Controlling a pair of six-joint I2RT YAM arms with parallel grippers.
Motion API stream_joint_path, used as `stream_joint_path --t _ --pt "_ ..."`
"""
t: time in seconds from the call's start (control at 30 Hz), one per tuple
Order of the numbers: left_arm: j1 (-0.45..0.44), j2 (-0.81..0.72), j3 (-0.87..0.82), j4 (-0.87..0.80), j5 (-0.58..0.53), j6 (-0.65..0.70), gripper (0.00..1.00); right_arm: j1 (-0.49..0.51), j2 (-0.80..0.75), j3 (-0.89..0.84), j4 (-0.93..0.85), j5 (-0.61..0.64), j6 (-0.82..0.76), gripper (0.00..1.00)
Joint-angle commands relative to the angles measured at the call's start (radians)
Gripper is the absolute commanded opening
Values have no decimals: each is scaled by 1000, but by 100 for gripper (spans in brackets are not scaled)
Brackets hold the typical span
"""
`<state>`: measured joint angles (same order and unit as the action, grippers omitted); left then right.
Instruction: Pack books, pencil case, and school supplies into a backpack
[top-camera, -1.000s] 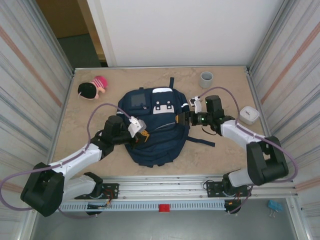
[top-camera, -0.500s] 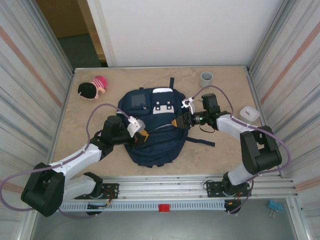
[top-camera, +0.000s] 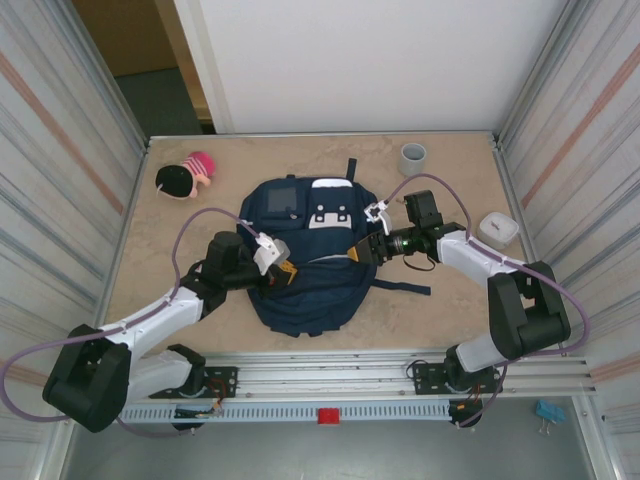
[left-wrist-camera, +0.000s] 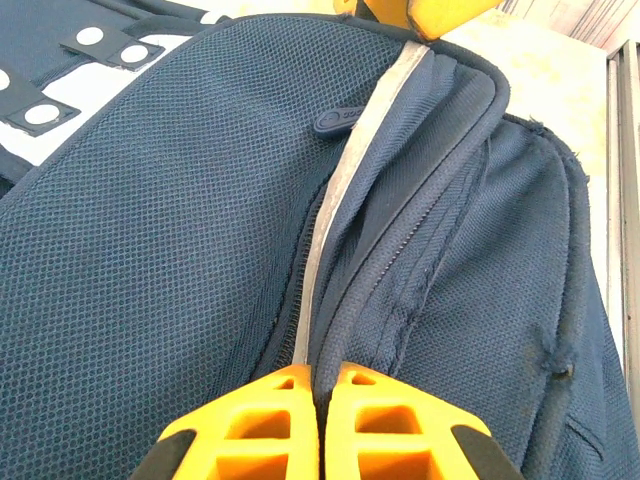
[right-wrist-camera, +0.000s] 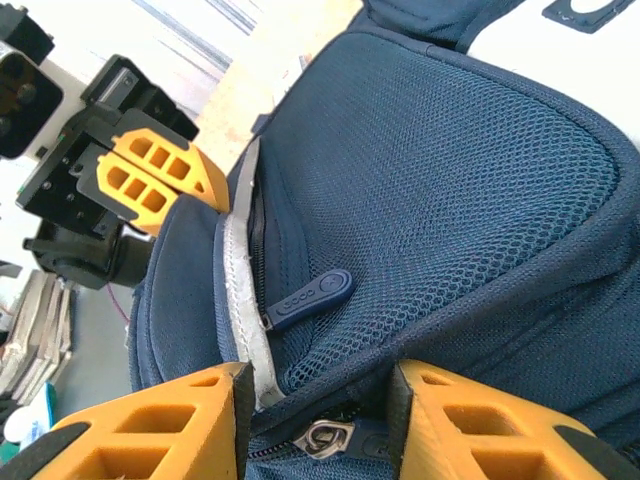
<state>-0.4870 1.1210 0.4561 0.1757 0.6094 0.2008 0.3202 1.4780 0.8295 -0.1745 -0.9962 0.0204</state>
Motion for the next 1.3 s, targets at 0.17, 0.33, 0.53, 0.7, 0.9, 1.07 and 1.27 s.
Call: stream_joint_path --t 0.17,0.33,0.53,0.7,0.9,1.07,1.27 --pt "16 -26 12 104 -9 -34 0 20 -41 23 -124 47 -5 48" --pt "15 -29 16 111 -9 -41 0 20 -39 35 -136 154 76 31" --pt "16 -38 16 108 -16 -35 0 24 -46 24 -119 64 84 29" --pt "16 -38 17 116 -10 -40 0 16 3 28 -114 42 9 55" --pt "16 -49 18 108 -16 -37 0 21 67 71 -147 81 -19 59" --pt "16 -64 15 104 -28 -34 0 47 44 87 -206 146 1 41" --pt "18 -68 21 94 -29 -29 0 3 17 120 -306 74 165 21"
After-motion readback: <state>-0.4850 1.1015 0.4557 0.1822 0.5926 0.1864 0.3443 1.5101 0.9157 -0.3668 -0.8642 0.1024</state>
